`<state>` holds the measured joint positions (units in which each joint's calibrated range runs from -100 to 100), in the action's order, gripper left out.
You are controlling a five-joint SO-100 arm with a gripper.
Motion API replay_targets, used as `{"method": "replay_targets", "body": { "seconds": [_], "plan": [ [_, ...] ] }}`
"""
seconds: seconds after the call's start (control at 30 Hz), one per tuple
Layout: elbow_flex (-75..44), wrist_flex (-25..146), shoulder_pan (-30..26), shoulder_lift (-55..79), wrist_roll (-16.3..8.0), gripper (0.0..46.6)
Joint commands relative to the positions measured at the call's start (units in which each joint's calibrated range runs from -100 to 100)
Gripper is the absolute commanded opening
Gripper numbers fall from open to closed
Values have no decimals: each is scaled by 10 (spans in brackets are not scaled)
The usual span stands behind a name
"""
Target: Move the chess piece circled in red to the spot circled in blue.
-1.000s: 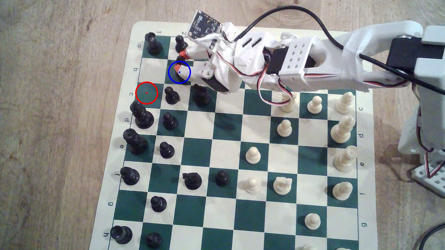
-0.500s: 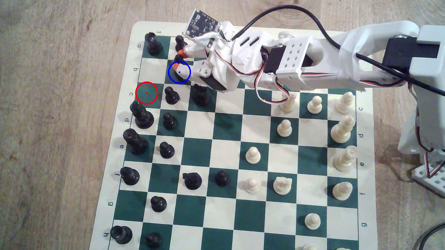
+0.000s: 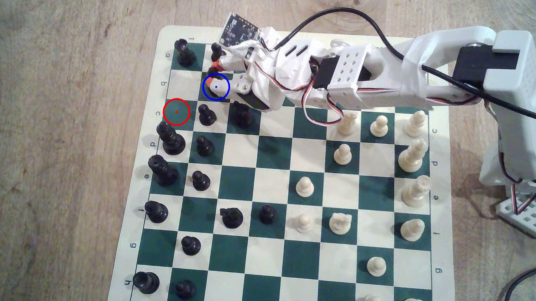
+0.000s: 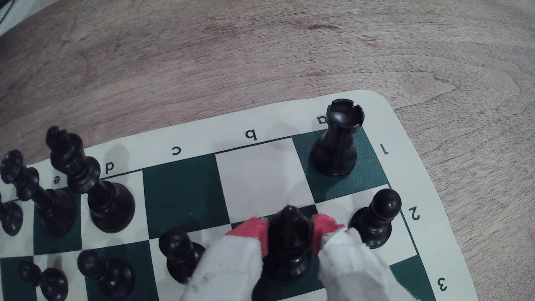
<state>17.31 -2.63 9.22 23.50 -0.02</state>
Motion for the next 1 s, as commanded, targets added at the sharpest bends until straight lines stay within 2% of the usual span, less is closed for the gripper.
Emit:
{"method": "replay_targets", "body": {
  "seconds": [0.0,0.1,0.37,0.73,0.8,0.93,0.97],
  "plan": [
    [-43,2,4,-28,2,156],
    [-41,2,4,-34,2,173],
    [-45,12,6,-58,2,179],
    [7,39,16,-203,0,205],
    [44,38,11,-247,0,197],
    [257,-54,-28,-427,2,129],
    [335,-92,-46,-496,0,79]
  ]
}}
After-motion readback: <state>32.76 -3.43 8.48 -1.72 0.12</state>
